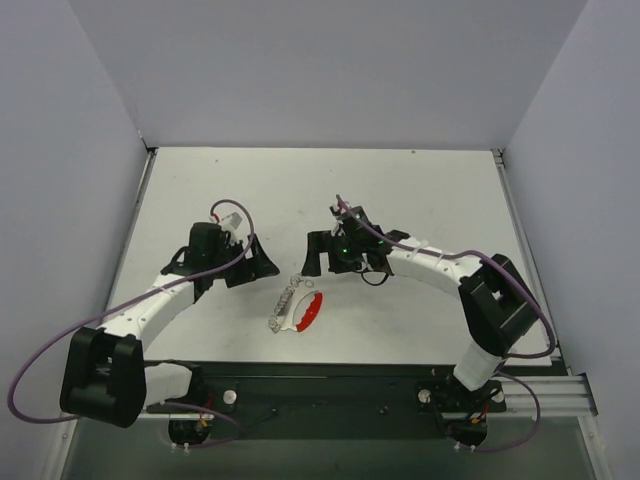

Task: Put the keys on the keyring

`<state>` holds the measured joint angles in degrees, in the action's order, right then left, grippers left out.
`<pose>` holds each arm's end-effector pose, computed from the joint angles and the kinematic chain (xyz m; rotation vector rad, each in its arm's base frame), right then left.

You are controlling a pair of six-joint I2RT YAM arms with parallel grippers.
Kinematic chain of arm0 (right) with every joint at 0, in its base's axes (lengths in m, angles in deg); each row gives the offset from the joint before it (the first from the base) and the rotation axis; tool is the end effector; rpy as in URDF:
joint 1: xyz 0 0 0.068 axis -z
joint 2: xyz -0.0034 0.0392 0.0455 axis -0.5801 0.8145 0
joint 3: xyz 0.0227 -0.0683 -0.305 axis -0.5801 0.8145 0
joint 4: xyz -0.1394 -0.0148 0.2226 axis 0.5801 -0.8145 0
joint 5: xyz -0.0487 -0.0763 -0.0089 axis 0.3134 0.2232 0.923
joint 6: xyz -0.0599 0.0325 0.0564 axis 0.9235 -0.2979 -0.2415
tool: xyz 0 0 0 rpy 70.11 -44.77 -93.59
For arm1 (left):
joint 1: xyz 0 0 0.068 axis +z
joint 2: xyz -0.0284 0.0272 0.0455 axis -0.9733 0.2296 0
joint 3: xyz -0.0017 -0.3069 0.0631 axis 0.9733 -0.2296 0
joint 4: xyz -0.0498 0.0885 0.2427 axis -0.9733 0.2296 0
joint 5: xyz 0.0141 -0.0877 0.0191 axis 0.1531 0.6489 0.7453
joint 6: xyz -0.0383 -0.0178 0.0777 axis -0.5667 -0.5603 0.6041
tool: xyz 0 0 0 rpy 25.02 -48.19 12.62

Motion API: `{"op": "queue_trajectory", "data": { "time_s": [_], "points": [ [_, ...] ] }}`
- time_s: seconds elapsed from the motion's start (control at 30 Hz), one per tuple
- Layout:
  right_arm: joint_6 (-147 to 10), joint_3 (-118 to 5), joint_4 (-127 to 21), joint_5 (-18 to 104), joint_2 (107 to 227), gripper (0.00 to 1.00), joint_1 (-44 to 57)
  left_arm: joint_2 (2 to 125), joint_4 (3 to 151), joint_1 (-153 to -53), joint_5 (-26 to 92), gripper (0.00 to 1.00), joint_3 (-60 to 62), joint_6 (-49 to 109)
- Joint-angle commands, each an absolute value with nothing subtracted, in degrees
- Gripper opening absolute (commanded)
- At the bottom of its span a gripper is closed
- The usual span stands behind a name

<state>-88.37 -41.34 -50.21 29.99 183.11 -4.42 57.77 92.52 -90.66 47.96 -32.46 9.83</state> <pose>0.2984 0.2863 0.2339 -0.4873 2.2791 1.0315 0.2454 -0.0925 0.2218 -0.1692 2.4291 -0.8472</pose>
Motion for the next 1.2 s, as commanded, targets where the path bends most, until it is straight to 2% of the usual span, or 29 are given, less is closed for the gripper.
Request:
{"op": "queue_trajectory", "data": {
  "time_s": [0.0,0.13,0.17,0.3,0.43,0.57,0.73,1.17],
  "points": [
    [-92.1,-39.0,-42.0,27.9,181.6,0.94,-4.9,59.6,81.5,-91.1,52.7,0.89,-34.6,7.1],
    [-94.6,-38.1,-37.8,26.2,183.6,0.84,-5.8,60.7,79.9,-91.1,54.3,0.88,-34.7,7.4],
    [-94.8,-38.6,-37.7,25.8,184.9,0.77,-6.5,60.9,79.9,-91.0,53.8,0.88,-34.4,7.6],
    [-95.8,-40.9,-38.1,26.0,187.6,0.63,-8.1,61.0,80.4,-91.0,52.8,0.88,-34.5,8.2],
    [-94.8,-43.4,-41.2,30.1,189.3,0.6,-10.3,61.5,81.8,-91.0,51.9,0.88,-34.0,8.7],
    [-94.5,-45.1,-42.2,32.2,191.6,0.5,-11.6,60.6,82.8,-90.7,51.3,0.88,-33.6,9.1],
    [-93.8,-46.6,-43.6,34.1,192.5,0.43,-12.6,58.7,84.9,-90.5,50.1,0.88,-33.0,10.1],
    [-92.4,-50.7,-49.0,39.8,195.5,0.34,-13.6,56.6,86.3,-90.3,50.2,0.88,-33.3,10.8]
  ]
}}
